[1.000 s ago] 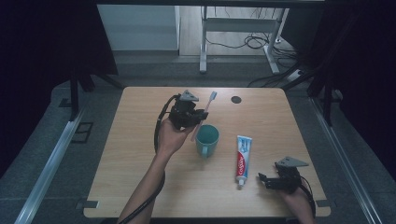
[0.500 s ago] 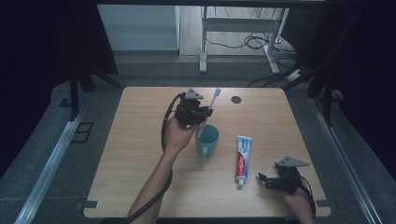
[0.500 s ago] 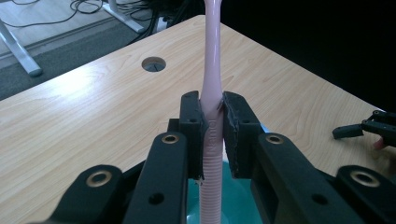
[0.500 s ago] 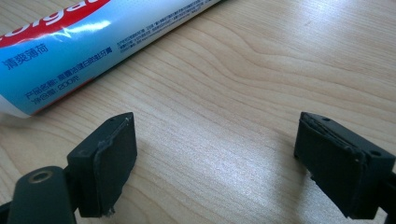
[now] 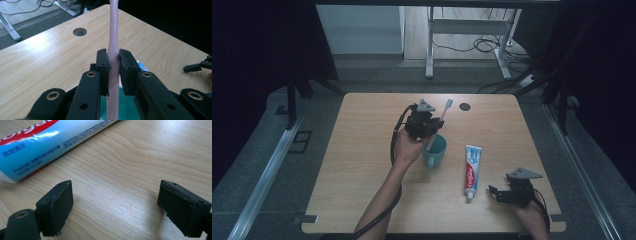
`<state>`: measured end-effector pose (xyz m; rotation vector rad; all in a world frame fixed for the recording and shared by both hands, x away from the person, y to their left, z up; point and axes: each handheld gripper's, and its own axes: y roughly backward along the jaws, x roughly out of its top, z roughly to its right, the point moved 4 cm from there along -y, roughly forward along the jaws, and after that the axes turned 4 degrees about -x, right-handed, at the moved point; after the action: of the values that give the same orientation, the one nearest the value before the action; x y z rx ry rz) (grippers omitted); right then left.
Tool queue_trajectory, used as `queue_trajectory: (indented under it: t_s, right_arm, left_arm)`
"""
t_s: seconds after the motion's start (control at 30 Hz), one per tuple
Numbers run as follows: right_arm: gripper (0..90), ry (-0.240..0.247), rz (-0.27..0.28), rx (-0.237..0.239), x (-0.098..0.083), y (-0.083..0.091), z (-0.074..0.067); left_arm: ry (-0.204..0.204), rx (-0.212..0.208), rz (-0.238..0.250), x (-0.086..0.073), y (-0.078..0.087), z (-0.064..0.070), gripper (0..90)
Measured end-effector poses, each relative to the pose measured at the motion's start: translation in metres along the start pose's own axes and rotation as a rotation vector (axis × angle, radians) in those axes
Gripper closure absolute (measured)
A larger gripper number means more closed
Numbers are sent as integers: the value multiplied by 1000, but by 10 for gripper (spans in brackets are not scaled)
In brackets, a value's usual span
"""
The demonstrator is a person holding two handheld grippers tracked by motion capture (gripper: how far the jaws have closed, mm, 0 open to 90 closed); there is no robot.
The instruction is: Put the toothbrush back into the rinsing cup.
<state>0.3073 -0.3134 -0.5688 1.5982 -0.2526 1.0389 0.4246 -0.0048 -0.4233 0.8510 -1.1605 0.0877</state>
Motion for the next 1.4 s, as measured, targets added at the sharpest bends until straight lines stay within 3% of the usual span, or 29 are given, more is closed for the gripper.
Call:
queue_trajectory:
  t_s: [1.03,1.4]
  right_arm:
    - [128,0,0,0,0,0,0]
    - [128,0,0,0,0,0,0]
  left_arm:
    - [34,-12,-30,-41,-22,-3,785]
    - [32,-12,-51,-48,-28,-1,784]
